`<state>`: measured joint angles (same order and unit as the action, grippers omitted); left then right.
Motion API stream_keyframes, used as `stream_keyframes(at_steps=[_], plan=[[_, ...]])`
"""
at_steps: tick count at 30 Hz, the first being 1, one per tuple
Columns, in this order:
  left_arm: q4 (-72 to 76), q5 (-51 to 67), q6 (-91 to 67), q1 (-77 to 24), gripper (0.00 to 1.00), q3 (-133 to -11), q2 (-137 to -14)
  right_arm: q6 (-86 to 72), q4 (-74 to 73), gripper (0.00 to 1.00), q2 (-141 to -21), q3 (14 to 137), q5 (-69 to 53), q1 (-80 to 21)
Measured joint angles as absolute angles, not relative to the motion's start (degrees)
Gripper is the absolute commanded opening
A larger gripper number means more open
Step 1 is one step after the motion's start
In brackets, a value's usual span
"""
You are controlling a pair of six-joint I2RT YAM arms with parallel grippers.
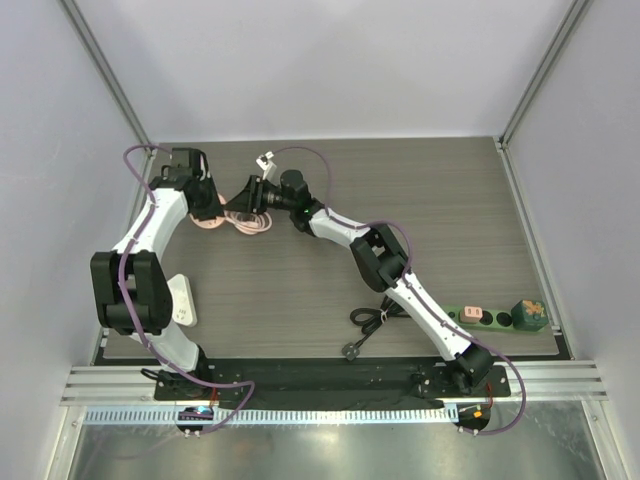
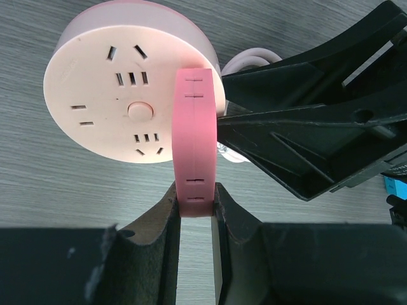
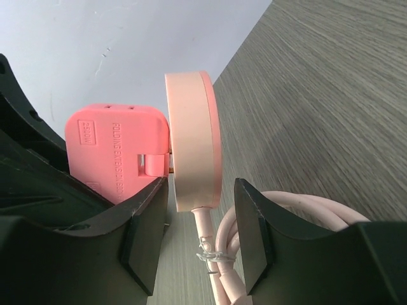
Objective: Pull the plug off the socket
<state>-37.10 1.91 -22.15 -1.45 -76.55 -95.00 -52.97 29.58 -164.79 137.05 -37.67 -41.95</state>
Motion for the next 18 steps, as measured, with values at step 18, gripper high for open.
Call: stream_keyframes(at_steps=[18], plan=[[-36.93, 3.20, -22.55, -1.43, 0.00, -76.55, -94.70, -58.92, 36.77, 0.33, -166.63, 136.97, -37.08, -41.98]])
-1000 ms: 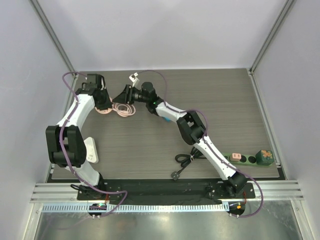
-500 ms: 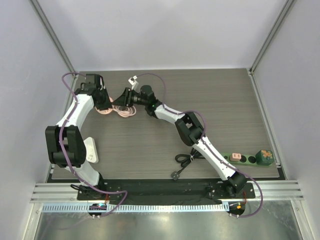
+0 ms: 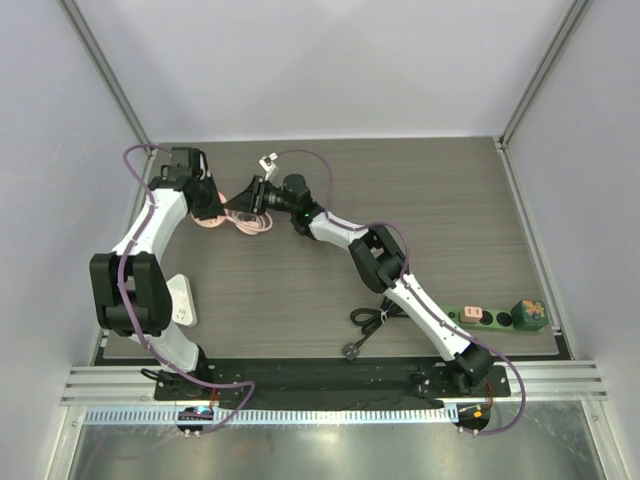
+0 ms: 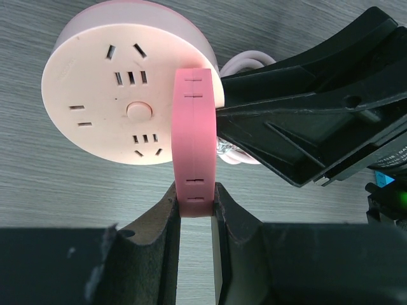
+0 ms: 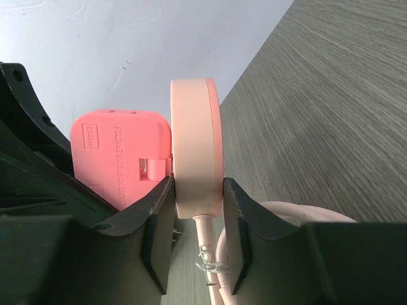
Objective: Pull the plug off the socket
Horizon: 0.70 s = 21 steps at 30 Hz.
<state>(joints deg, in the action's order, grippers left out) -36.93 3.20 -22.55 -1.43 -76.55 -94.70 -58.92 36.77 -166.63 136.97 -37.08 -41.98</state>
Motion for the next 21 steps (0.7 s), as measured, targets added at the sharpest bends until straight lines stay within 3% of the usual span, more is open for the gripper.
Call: stream_keyframes(at_steps=[3, 9, 21], plan=[[-36.82, 3.27, -22.57, -1.43, 0.00, -76.53, -94.15, -60.20, 38.41, 0.27, -166.80, 136.81, -36.62, -41.98], [-35.88, 3.51, -22.55, -1.39, 0.00, -75.66, -92.92, -61.69, 40.23, 0.01, -167.13, 136.81, -35.64, -42.17], [-33.80, 4.93, -23.44, -1.19, 0.00, -74.39, -92.09, -57.36, 22.06, 0.01, -168.57, 142.71, -26.81, -45.21]])
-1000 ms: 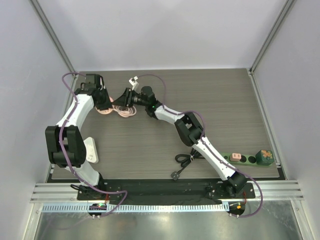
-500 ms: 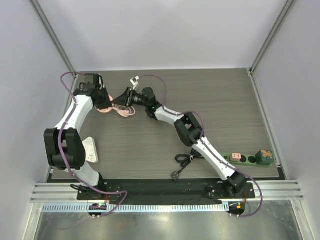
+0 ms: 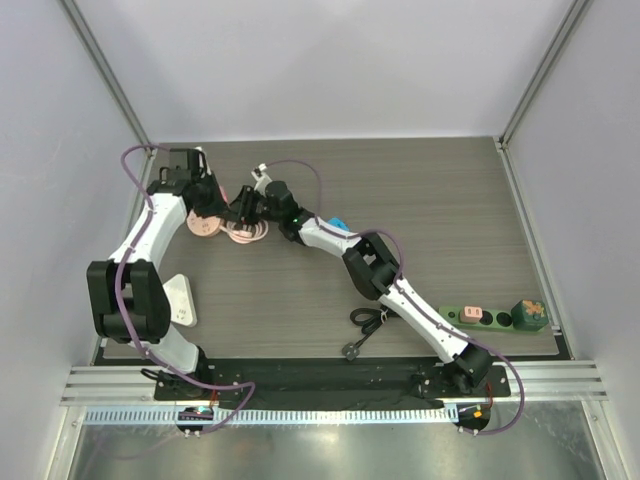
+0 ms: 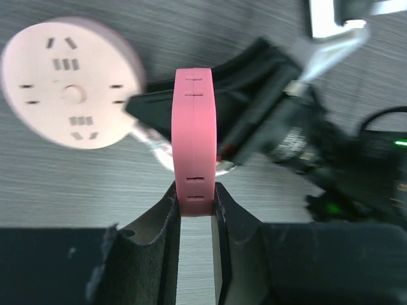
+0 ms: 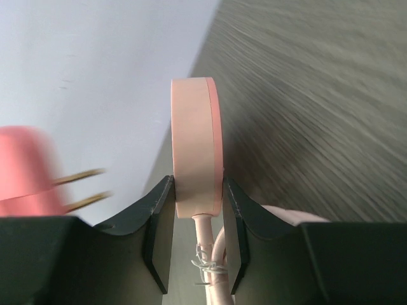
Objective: Pull the plug off the socket
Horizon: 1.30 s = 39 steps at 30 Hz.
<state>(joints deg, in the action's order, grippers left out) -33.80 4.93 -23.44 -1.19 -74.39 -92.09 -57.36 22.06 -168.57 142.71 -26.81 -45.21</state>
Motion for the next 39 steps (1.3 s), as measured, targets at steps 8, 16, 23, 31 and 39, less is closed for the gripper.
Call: stream_keyframes(at_steps=[8, 16, 23, 31, 39], plan=[[-32.40, 6.74, -23.90, -2.33, 0.00, -74.39, -90.37, -58.50, 18.15, 0.01, -170.56, 145.40, -23.86, -46.33], [-32.29, 2.92, -24.43, -2.28, 0.00, -73.56, -88.58, -58.04, 18.55, 0.45, -170.78, 145.71, -24.60, -46.39], [-31.55, -1.19, -25.19, -2.28, 0.00, -72.01, -86.46, -56.88, 19.59, 0.60, -170.74, 145.73, -27.24, -45.78], [-29.93, -4.03, -25.78, -2.26, 0.00, -70.30, -83.83, -56.10, 19.16, 0.68, -168.70, 143.74, -31.31, -43.68], [-29.06, -4.54, -26.68, -2.26, 0.00, -69.34, -83.09, -55.90, 18.41, 0.72, -164.44, 138.30, -35.14, -39.86]])
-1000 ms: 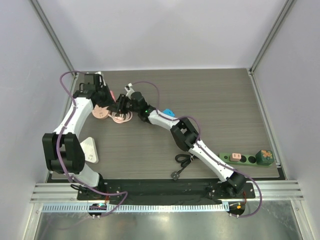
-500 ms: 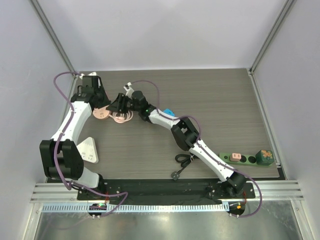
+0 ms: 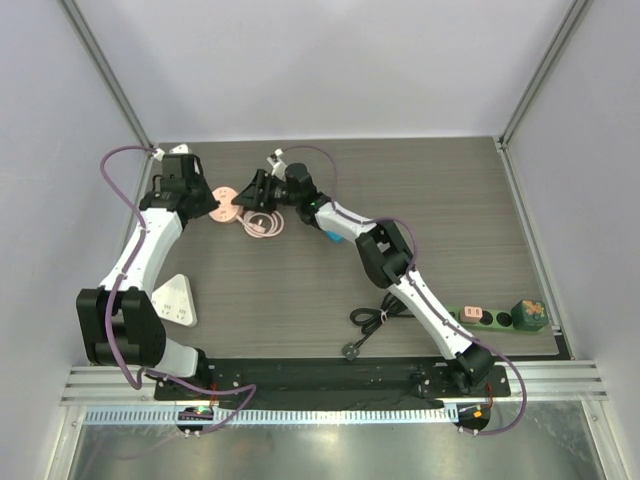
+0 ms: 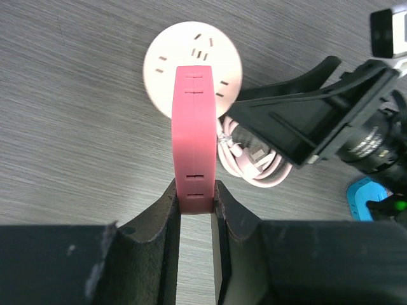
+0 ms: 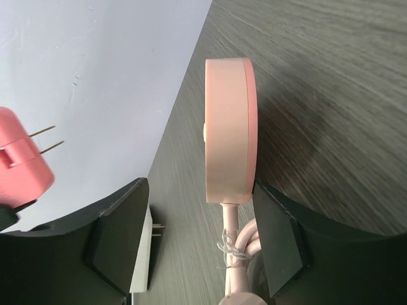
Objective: Pull the plug off the socket
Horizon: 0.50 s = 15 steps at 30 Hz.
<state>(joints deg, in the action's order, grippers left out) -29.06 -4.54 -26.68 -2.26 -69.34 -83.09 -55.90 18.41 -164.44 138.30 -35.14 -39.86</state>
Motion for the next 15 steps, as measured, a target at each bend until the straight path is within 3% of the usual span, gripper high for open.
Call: stream_keyframes(at_steps=[15], plan=[[-26.33, 3.95, -28.10, -2.42, 0.00, -69.19, -83.33, -52.49, 17.47, 0.74, -152.22, 127.70, -36.82, -35.33]])
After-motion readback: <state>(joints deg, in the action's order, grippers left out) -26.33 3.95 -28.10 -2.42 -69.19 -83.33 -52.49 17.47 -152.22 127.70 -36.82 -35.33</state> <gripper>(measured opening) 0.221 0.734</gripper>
